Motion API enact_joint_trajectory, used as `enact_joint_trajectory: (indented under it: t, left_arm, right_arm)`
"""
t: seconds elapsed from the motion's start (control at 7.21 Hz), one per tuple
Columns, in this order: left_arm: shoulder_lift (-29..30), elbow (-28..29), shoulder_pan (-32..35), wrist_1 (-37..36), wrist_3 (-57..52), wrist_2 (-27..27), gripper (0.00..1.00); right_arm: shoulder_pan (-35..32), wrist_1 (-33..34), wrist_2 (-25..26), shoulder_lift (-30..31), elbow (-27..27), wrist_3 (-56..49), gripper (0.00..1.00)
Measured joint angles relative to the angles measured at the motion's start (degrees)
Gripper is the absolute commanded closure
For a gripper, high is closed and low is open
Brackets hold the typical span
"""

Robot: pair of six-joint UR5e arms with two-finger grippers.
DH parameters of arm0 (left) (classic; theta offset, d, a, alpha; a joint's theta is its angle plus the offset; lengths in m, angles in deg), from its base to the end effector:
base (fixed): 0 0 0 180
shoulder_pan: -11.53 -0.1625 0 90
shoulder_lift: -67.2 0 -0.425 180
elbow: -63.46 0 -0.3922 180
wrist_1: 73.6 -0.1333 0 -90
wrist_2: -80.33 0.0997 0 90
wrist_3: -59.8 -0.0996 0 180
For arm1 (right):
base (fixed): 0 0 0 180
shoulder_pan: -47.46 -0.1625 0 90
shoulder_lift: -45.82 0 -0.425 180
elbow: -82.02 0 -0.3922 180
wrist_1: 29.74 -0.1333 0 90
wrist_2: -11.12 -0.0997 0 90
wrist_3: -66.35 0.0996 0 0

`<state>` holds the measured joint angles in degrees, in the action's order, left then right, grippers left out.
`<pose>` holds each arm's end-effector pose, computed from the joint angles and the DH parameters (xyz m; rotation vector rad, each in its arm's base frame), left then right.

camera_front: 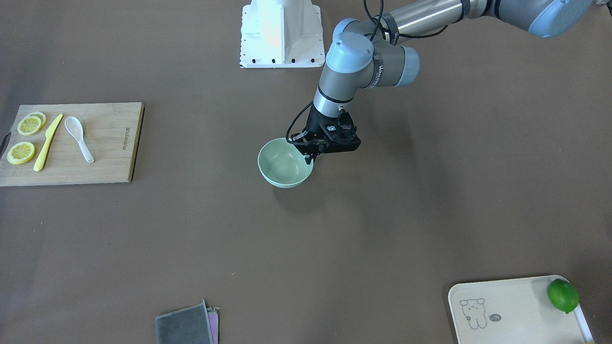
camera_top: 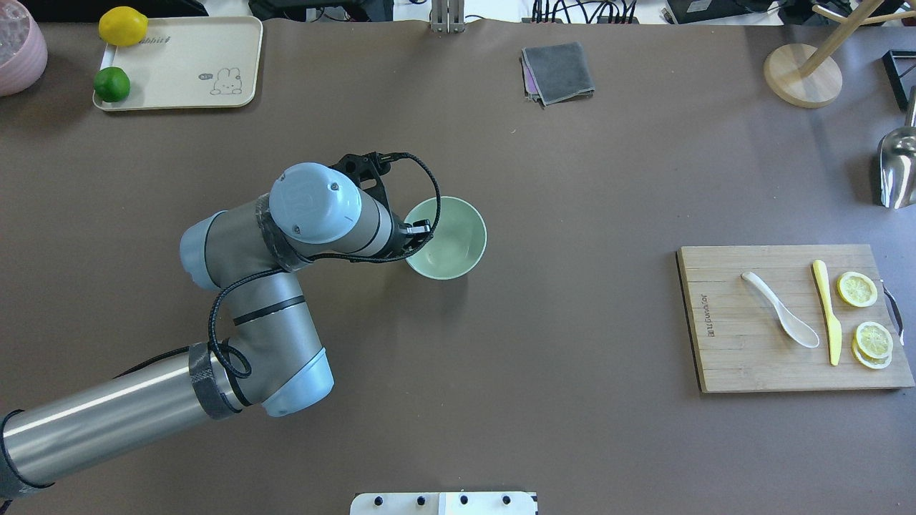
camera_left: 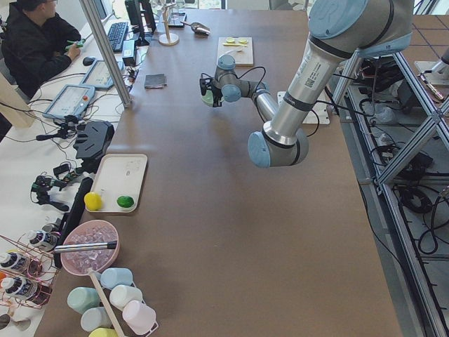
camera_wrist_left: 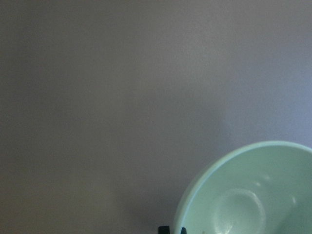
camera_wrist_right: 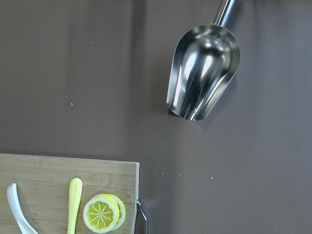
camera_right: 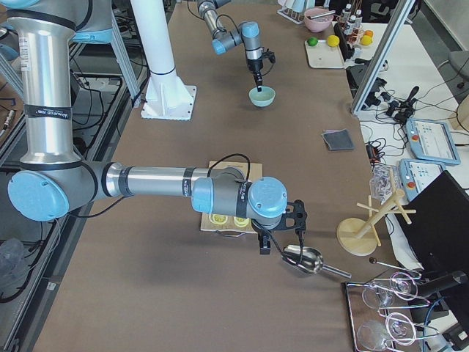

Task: Place spoon in bowl
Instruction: 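Grasp the pale green bowl with the left gripper and slide it toward table center, then open and draw back the left gripper while the right gripper reaches toward the board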

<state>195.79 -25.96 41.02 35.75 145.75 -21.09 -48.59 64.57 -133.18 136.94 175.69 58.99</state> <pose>0.5622 -0.4484 0.2219 0.1137 1.0118 -0.3055 0.1029 -0.4732 0.6311 0.0825 -0.9445 -0.0066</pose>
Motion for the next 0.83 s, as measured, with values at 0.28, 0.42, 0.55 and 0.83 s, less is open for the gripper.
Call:
enact_joint_trajectory:
  t: [0.28, 0.42, 0.55, 0.83]
  left_arm:
    - [-0.3, -0.2, -0.4, -1.4, -0.2, 0.8, 0.02]
    - [-0.5, -0.3, -0.5, -1.5, -0.4, 2.0, 0.02]
    - [-0.7, -1.3, -0.6, -1.6, -0.5, 3.0, 0.02]
    - [-1.4, -7.1, 1.5, -4.5, -3.5, 0.4, 0.02]
  right_arm:
    - [0.5, 0.0, 0.0, -0.2, 0.1, 0.3, 0.0]
    - [0.8, -0.1, 0.0, -0.4, 0.1, 0.8, 0.0]
    - [1.3, -0.1, 0.0, -0.7, 0.3, 1.8, 0.0]
    - [4.2, -0.1, -0.1, -1.8, 3.6, 9.3, 0.0]
